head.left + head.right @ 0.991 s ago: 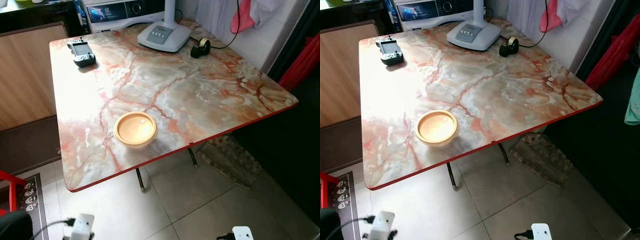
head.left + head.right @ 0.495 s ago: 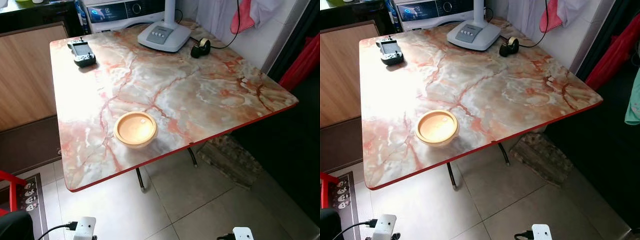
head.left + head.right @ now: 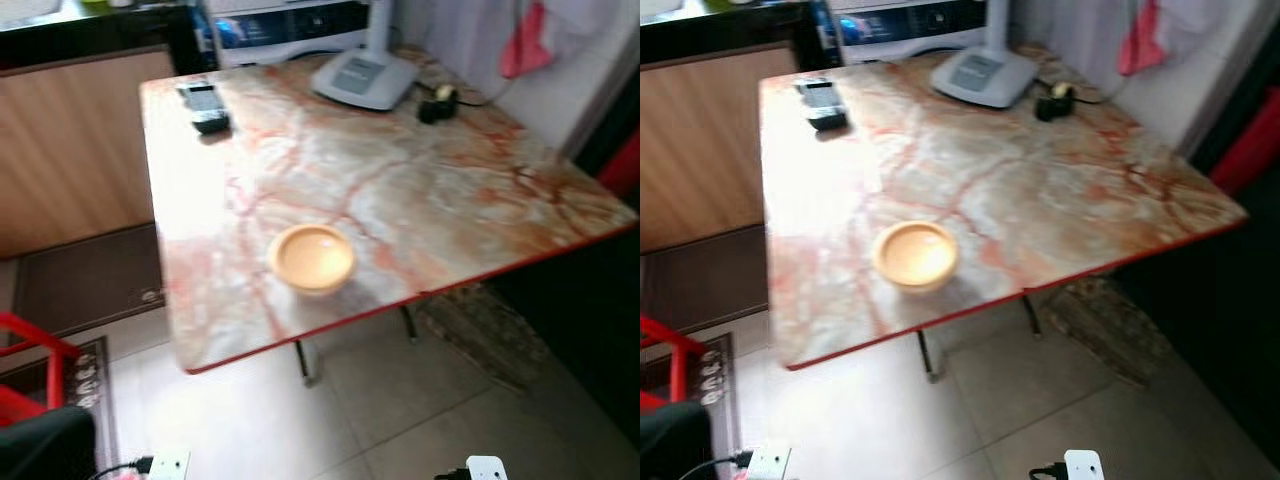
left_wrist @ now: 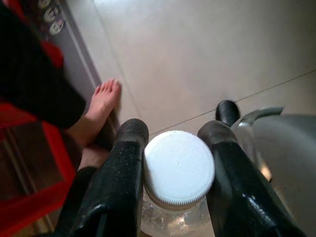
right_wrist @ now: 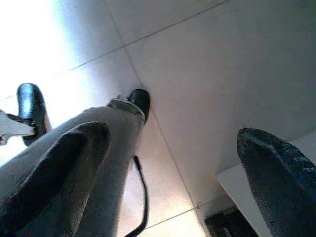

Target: Restocking fridge

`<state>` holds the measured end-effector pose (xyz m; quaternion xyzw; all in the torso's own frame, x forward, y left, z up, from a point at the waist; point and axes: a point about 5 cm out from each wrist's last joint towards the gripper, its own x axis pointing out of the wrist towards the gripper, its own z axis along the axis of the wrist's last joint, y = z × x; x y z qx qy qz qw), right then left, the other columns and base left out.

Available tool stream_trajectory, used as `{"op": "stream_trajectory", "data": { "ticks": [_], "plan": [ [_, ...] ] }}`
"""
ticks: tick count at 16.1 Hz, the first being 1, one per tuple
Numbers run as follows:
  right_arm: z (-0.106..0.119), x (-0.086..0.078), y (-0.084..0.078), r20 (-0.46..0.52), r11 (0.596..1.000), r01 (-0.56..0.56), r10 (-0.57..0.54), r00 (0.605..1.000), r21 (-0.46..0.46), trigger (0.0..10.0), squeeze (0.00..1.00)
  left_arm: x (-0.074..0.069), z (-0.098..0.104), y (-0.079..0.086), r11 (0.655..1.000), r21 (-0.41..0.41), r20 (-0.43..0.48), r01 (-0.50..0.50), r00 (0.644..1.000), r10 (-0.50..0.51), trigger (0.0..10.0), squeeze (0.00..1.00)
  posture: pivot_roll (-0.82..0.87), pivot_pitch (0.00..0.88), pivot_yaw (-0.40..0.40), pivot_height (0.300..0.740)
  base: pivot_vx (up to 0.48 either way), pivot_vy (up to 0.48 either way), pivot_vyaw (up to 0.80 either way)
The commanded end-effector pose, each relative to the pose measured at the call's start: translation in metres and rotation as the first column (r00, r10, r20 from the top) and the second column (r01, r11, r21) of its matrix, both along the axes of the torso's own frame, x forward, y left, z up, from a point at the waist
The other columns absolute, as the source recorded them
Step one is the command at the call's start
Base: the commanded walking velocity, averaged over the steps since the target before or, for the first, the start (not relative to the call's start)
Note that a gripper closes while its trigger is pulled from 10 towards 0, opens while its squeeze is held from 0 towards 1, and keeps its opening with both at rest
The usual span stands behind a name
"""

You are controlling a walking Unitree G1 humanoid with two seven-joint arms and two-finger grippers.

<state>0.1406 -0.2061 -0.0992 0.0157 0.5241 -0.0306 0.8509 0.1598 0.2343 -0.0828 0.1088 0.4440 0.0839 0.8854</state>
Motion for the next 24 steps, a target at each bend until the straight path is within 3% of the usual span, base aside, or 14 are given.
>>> {"op": "stream_trajectory", "data": {
  "ticks": [1, 8, 24],
  "plan": [
    [-0.0015, -0.0052, -0.0019, -0.009, 1.000, 0.021, -0.021, 1.000, 0.000, 10.0, 0.00, -0.0073, -0.0028, 0.0020, 1.000, 0.004, -0.025, -0.012, 1.000, 0.012, 10.0, 0.00, 0.10, 0.149, -0.035, 0.740, 0.000, 0.304, 0.00],
    [-0.0018, -0.0054, -0.0015, -0.019, 1.000, 0.020, -0.020, 1.000, -0.002, 10.0, 0.00, -0.0119, -0.0048, 0.0043, 1.000, 0.003, -0.053, -0.017, 0.998, 0.017, 10.0, 0.00, 0.10, 0.155, -0.037, 0.740, 0.000, 0.170, 0.00],
    [-0.0019, -0.0055, -0.0015, -0.026, 1.000, 0.015, -0.016, 1.000, -0.003, 10.0, 0.00, -0.0121, -0.0050, 0.0042, 1.000, 0.003, -0.057, -0.014, 0.998, 0.014, 10.0, 0.00, 0.10, 0.156, -0.037, 0.740, 0.000, 0.000, -0.80]
  ]
}}
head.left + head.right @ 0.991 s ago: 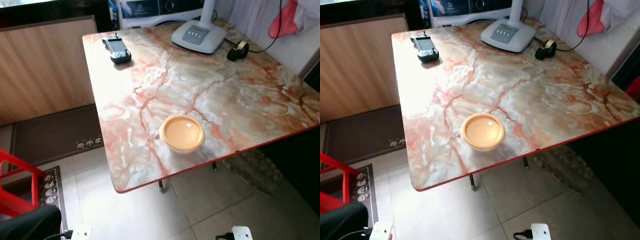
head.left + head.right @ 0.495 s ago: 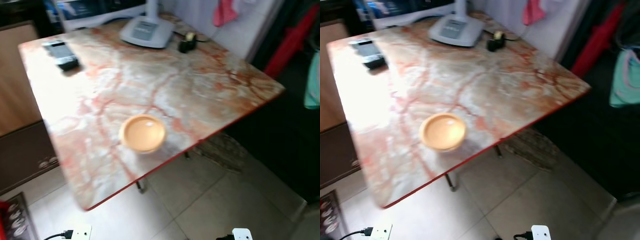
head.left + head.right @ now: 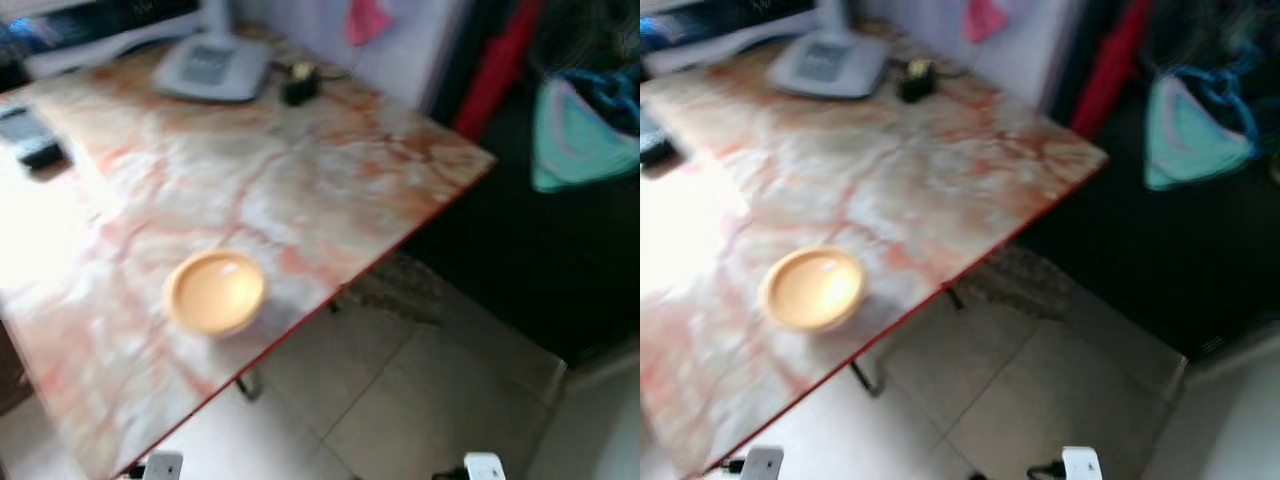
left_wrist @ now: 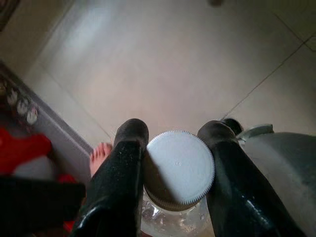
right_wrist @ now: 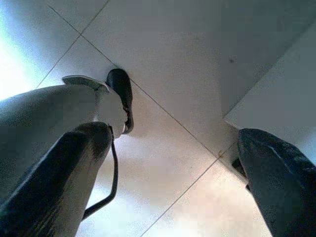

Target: Restocking fridge

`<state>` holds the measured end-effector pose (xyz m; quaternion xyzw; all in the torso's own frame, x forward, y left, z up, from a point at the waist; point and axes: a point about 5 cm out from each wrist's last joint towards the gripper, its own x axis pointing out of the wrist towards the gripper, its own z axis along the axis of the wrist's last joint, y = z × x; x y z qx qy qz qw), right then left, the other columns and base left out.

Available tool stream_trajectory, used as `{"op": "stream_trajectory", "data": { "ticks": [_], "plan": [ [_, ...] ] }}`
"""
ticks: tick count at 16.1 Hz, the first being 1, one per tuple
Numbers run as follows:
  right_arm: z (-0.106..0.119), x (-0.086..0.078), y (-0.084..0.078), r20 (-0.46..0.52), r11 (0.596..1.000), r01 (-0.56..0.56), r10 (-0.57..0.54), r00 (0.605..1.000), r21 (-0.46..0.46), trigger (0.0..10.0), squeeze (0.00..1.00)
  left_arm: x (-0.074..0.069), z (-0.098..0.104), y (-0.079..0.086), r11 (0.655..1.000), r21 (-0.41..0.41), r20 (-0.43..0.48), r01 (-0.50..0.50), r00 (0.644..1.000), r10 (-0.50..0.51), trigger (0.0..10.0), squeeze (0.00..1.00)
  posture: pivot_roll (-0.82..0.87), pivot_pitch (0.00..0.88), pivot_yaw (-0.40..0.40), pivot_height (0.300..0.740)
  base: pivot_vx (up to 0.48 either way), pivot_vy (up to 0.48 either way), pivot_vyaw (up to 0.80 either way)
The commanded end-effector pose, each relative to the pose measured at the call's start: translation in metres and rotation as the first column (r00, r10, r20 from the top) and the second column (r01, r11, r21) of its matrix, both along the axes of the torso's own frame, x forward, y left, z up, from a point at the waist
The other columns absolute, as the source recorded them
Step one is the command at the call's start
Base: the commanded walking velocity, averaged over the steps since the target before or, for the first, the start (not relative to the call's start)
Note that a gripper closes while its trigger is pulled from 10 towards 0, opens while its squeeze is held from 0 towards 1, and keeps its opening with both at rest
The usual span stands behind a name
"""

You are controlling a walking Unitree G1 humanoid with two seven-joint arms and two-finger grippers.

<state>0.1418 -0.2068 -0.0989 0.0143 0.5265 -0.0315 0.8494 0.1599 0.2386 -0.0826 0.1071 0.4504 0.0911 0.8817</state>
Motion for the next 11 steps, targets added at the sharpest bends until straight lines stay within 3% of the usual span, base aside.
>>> {"op": "stream_trajectory", "data": {
  "ticks": [1, 3, 10, 11],
  "plan": [
    [-0.002, -0.007, -0.001, -0.020, 1.000, 0.015, -0.015, 1.000, 0.000, 10.0, 0.00, -0.012, -0.005, 0.000, 1.000, -0.001, -0.044, 0.002, 0.999, -0.002, 10.0, 0.00, 0.10, 0.156, -0.037, 0.740, 0.000, 0.000, -0.80],
    [-0.003, -0.008, -0.001, -0.061, 0.999, -0.050, 0.050, 0.997, -0.001, 10.0, 0.00, -0.025, -0.012, -0.005, 0.999, -0.001, -0.121, 0.045, 0.992, -0.045, 10.0, 0.00, 0.14, 0.105, -0.047, 0.740, 0.000, 0.000, -0.80],
    [-0.003, -0.007, -0.001, -0.067, 0.998, -0.070, 0.070, 0.995, 0.006, 10.0, 0.00, -0.024, -0.012, -0.007, 0.998, -0.016, -0.123, 0.059, 0.991, -0.061, 10.0, 0.00, 0.14, 0.107, -0.048, 0.740, 0.000, 0.000, -0.80],
    [-0.002, -0.007, 0.000, -0.064, 0.997, -0.072, 0.072, 0.995, 0.009, 10.0, 0.00, -0.024, -0.012, -0.006, 0.998, -0.016, -0.125, 0.059, 0.990, -0.060, 10.0, 0.00, 0.14, 0.112, -0.048, 0.740, 0.000, 0.000, 0.00]
  ]
}}
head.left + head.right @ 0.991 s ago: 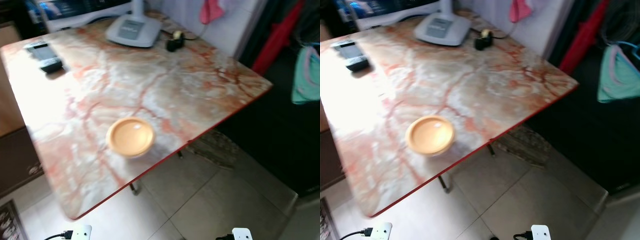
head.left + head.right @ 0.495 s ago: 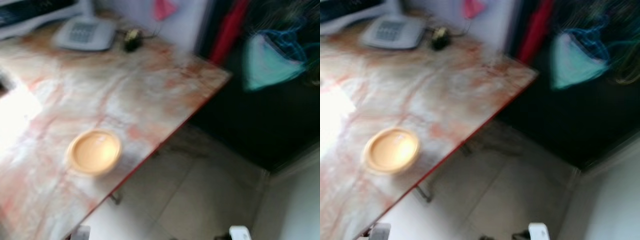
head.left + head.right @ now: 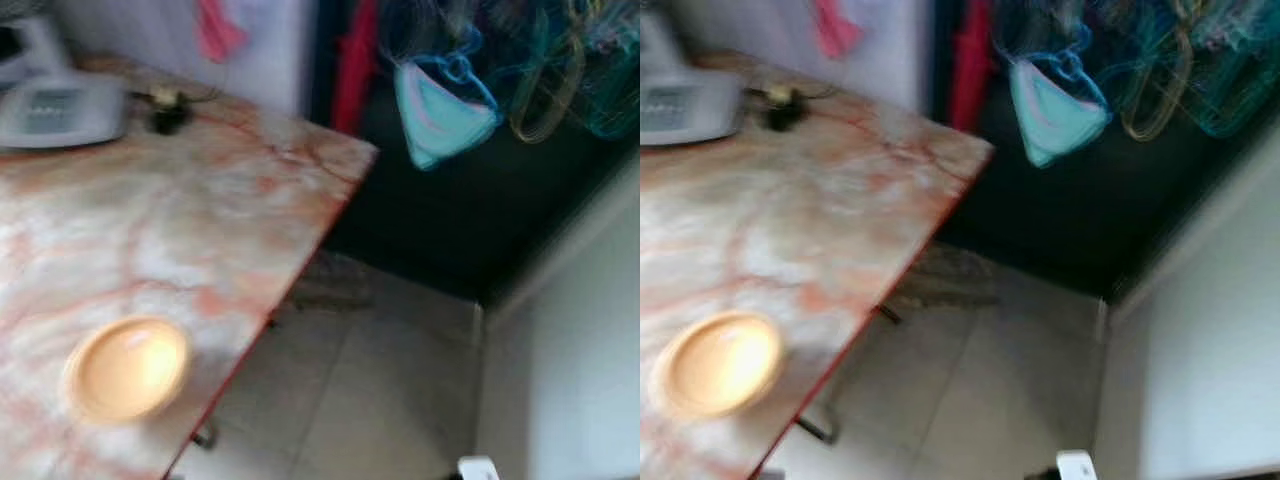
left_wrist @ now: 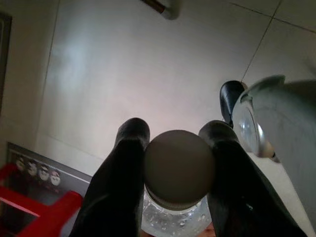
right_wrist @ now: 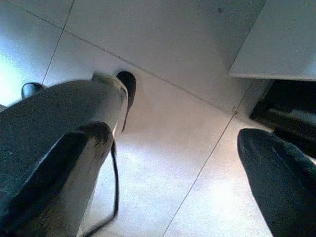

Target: Restocking fridge

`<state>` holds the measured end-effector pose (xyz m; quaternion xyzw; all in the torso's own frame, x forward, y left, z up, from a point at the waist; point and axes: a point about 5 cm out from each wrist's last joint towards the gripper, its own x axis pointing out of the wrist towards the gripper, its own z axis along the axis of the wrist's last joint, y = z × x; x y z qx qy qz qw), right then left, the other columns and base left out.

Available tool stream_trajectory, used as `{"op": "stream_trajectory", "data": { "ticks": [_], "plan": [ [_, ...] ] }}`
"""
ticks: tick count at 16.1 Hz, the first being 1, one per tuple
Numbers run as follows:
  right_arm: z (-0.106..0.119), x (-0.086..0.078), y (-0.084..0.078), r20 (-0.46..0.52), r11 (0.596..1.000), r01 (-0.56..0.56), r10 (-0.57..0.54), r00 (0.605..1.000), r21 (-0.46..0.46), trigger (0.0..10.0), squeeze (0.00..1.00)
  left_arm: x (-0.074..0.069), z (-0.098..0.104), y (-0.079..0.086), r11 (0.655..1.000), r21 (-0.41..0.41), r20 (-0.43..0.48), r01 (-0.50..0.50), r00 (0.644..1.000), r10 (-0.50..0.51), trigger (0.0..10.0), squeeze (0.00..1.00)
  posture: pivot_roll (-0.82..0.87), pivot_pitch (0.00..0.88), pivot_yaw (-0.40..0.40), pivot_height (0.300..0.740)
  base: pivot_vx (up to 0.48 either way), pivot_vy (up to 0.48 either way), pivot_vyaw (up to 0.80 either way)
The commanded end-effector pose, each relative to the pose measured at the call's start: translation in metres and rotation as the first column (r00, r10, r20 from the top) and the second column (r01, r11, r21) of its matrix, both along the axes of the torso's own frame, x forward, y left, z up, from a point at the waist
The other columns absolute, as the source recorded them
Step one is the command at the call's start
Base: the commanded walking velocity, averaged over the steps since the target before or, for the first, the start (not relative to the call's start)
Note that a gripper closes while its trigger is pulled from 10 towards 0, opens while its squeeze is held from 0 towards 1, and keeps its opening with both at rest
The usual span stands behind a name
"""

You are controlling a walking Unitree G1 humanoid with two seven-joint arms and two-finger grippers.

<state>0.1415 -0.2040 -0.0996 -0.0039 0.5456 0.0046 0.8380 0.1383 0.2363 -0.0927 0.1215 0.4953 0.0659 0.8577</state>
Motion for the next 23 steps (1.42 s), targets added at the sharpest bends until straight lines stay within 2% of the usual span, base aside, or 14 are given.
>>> {"op": "stream_trajectory", "data": {
  "ticks": [1, 9, 13, 23],
  "plan": [
    [-0.0017, -0.0063, -0.0032, -0.019, 1.000, 0.008, -0.008, 1.000, -0.002, 10.0, 0.00, -0.0026, -0.0021, -0.0041, 1.000, -0.013, -0.018, 0.016, 1.000, -0.016, 10.0, 0.00, 0.14, 0.114, -0.048, 0.740, 0.000, 0.000, 0.00],
    [-0.0015, -0.0057, -0.0024, -0.008, 1.000, 0.022, -0.021, 1.000, 0.011, 10.0, 0.00, -0.0011, -0.0015, -0.0037, 0.999, -0.017, -0.023, 0.044, 0.999, -0.044, 10.0, 0.00, 0.14, 0.120, -0.048, 0.740, 0.000, 0.000, 0.00],
    [-0.0012, -0.0051, -0.0023, 0.003, 0.999, 0.039, -0.039, 0.999, 0.015, 10.0, 0.00, -0.0002, -0.0011, -0.0034, 0.999, -0.018, -0.020, 0.044, 0.999, -0.045, 10.0, 0.00, 0.13, 0.124, -0.048, 0.740, 0.000, -0.242, 0.00],
    [-0.0010, -0.0040, -0.0018, -0.010, 0.999, 0.028, -0.028, 1.000, 0.017, 10.0, 0.00, 0.0014, -0.0005, -0.0026, 0.999, -0.029, -0.017, 0.026, 1.000, -0.026, 10.0, 0.00, 0.12, 0.135, -0.045, 0.740, 0.000, -0.048, -0.78]
  ]
}}
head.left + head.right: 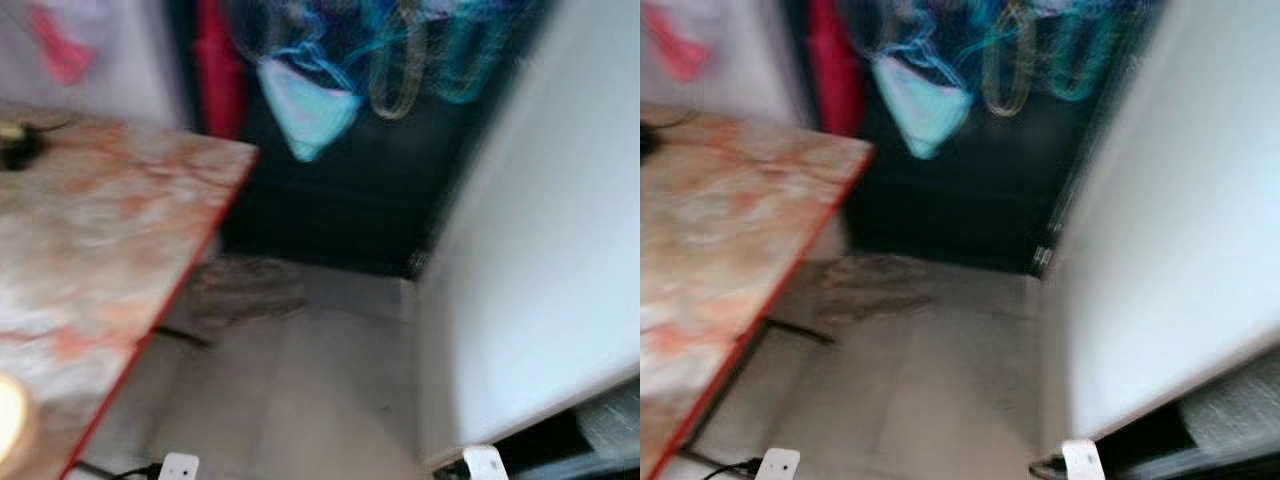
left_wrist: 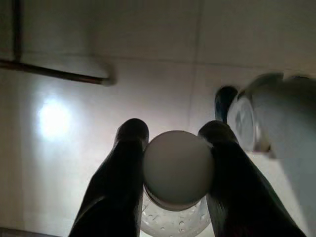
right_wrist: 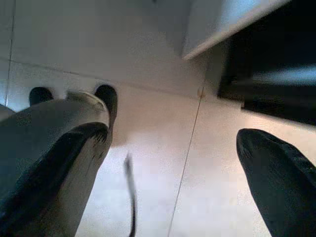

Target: Restocking fridge

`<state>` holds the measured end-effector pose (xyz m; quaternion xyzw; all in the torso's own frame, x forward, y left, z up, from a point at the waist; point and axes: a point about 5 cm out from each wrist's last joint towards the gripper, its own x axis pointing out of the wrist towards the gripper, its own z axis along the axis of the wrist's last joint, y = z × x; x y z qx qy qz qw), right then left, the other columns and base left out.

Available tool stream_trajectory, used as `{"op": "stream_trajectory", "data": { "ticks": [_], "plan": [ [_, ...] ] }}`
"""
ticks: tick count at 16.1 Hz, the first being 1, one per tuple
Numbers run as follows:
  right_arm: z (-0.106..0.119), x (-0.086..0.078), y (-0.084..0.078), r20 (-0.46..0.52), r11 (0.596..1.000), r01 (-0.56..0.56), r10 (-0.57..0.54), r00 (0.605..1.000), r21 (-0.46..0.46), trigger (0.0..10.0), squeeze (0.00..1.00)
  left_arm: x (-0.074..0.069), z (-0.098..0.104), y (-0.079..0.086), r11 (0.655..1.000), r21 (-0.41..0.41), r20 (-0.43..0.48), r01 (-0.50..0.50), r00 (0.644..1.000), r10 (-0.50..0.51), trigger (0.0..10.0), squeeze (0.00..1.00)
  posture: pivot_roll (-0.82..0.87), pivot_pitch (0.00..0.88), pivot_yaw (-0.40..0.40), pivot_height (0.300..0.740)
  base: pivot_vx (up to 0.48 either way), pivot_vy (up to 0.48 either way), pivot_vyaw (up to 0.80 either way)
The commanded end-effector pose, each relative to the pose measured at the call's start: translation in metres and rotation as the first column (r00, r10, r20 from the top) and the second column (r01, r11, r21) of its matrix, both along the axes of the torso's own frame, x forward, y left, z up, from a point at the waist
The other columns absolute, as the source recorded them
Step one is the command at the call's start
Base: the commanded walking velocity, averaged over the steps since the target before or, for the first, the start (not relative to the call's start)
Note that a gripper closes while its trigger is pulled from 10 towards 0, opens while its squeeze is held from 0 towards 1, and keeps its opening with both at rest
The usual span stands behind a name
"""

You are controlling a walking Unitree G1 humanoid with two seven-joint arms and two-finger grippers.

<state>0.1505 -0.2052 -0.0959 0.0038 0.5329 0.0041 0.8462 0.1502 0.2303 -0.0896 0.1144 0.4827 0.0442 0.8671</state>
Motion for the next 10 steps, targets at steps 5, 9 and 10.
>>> {"op": "stream_trajectory", "data": {
  "ticks": [5, 9, 10],
  "plan": [
    [-0.0052, -0.0136, 0.0004, -0.037, 0.999, 0.035, -0.035, 0.999, 0.003, 10.0, 0.00, -0.0110, -0.0037, 0.0041, 1.000, 0.005, -0.049, -0.002, 0.999, 0.002, 10.0, 0.00, 0.11, 0.130, -0.036, 0.740, 0.000, 0.000, -0.77],
    [-0.0067, -0.0174, 0.0017, -0.035, 0.998, 0.055, -0.055, 0.998, 0.000, 10.0, 0.00, -0.0138, -0.0044, 0.0045, 1.000, 0.003, -0.053, 0.012, 0.999, -0.012, 10.0, 0.00, 0.09, 0.100, -0.026, 0.740, 0.000, 0.000, -0.77],
    [-0.0071, -0.0186, 0.0017, -0.031, 0.997, 0.079, -0.079, 0.996, 0.000, 10.0, 0.00, -0.0142, -0.0046, 0.0040, 1.000, 0.001, -0.056, 0.024, 0.998, -0.024, 10.0, 0.00, 0.08, 0.088, -0.021, 0.740, 0.000, 0.000, -0.76]
  ]
}}
